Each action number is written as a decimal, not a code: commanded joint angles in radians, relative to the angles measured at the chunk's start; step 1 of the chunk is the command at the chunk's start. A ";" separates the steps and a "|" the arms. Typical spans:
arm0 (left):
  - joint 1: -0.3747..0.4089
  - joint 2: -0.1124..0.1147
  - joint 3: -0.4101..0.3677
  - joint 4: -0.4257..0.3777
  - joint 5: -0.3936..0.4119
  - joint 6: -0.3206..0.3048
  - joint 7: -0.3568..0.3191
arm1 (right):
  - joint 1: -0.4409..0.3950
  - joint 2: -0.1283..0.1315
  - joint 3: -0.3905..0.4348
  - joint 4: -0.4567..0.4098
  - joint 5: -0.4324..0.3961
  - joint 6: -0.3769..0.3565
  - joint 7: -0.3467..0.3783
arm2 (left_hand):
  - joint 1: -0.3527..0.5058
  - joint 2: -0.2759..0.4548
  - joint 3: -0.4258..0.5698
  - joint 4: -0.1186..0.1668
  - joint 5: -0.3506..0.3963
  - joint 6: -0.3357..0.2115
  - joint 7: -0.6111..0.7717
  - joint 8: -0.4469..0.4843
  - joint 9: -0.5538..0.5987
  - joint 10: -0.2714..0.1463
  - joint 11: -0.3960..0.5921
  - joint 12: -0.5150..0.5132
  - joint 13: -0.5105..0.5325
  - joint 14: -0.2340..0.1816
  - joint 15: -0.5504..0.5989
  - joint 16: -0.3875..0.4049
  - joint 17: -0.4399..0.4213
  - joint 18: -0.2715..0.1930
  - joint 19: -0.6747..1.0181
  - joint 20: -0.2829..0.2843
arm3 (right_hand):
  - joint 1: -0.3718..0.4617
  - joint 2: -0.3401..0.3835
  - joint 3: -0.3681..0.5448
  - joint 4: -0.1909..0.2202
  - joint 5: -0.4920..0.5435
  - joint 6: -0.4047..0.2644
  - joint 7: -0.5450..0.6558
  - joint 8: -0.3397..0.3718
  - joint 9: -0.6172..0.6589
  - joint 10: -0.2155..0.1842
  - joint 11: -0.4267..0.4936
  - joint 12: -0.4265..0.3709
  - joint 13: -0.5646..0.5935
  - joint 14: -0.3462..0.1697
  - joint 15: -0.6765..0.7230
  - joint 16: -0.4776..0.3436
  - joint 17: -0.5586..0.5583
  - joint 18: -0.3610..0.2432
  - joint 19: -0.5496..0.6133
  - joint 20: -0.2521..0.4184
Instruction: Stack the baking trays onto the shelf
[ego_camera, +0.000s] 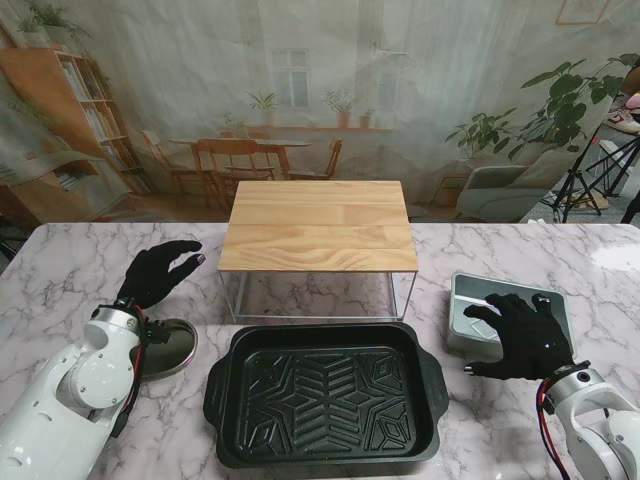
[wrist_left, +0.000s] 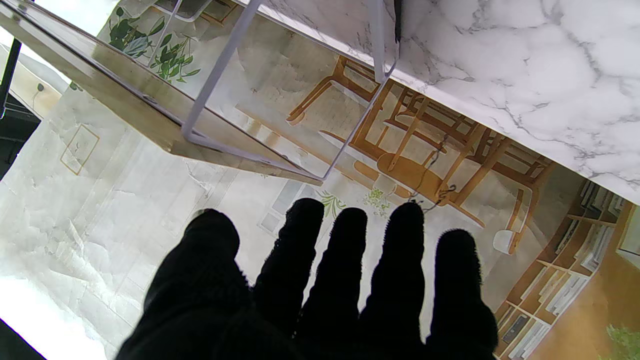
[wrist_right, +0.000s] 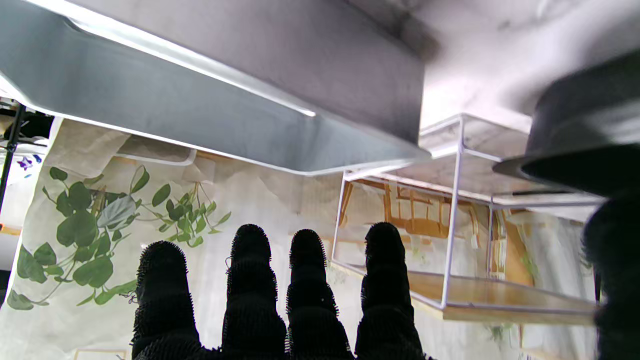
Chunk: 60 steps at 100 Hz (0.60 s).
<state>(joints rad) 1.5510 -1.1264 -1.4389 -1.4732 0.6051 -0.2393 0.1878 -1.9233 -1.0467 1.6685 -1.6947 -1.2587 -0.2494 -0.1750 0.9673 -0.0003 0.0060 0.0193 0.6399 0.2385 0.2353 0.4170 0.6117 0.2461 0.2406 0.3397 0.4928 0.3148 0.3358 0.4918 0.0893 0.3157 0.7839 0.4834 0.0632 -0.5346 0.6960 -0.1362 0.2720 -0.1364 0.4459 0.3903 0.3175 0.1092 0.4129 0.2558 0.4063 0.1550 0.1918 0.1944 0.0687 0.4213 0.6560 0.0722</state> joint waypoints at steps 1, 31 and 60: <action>-0.003 -0.002 0.003 0.003 0.000 0.005 -0.011 | 0.007 0.009 -0.001 0.021 -0.017 0.013 0.022 | 0.036 0.043 -0.024 -0.009 -0.014 -0.017 0.004 -0.005 0.001 -0.017 0.015 0.009 -0.005 0.004 0.015 0.007 -0.016 0.009 -0.002 0.016 | -0.042 -0.057 0.039 -0.019 -0.053 0.044 -0.004 0.000 -0.052 0.017 0.001 0.014 -0.025 0.022 -0.084 -0.013 -0.013 0.039 -0.032 -0.030; -0.006 -0.002 0.006 0.011 0.000 0.004 -0.008 | 0.106 0.020 -0.061 0.100 -0.043 0.101 0.065 | 0.037 0.044 -0.024 -0.009 -0.030 -0.015 -0.003 -0.007 -0.002 -0.016 0.014 0.009 -0.002 -0.003 0.016 0.007 -0.014 0.008 -0.002 0.016 | -0.033 -0.078 0.050 -0.012 -0.086 0.004 -0.001 0.053 -0.111 0.059 0.072 0.099 -0.012 0.100 -0.060 -0.002 0.029 0.116 0.060 -0.035; -0.010 -0.003 0.011 0.019 0.001 0.002 -0.003 | 0.193 0.034 -0.128 0.146 -0.084 0.180 0.207 | 0.037 0.044 -0.024 -0.009 -0.035 -0.014 -0.005 -0.009 -0.004 -0.016 0.017 0.010 0.000 0.001 0.021 0.008 -0.012 0.008 0.001 0.016 | 0.056 -0.087 0.041 0.022 -0.066 -0.067 0.041 0.111 -0.100 0.087 0.129 0.168 0.058 0.140 0.039 0.059 0.138 0.134 0.186 0.013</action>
<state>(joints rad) 1.5430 -1.1271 -1.4312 -1.4584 0.6052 -0.2380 0.1929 -1.7416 -1.0145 1.5513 -1.5666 -1.3512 -0.0787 0.0360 0.9673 -0.0003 0.0060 0.0193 0.6389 0.2385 0.2353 0.4170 0.6117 0.2461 0.2406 0.3398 0.4928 0.3149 0.3359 0.4918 0.0893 0.3157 0.7840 0.4834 0.0950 -0.5809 0.7256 -0.1368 0.2132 -0.1601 0.4691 0.4696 0.2444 0.1708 0.5124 0.4061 0.4392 0.2629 0.1918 0.2279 0.1842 0.4981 0.8113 0.0618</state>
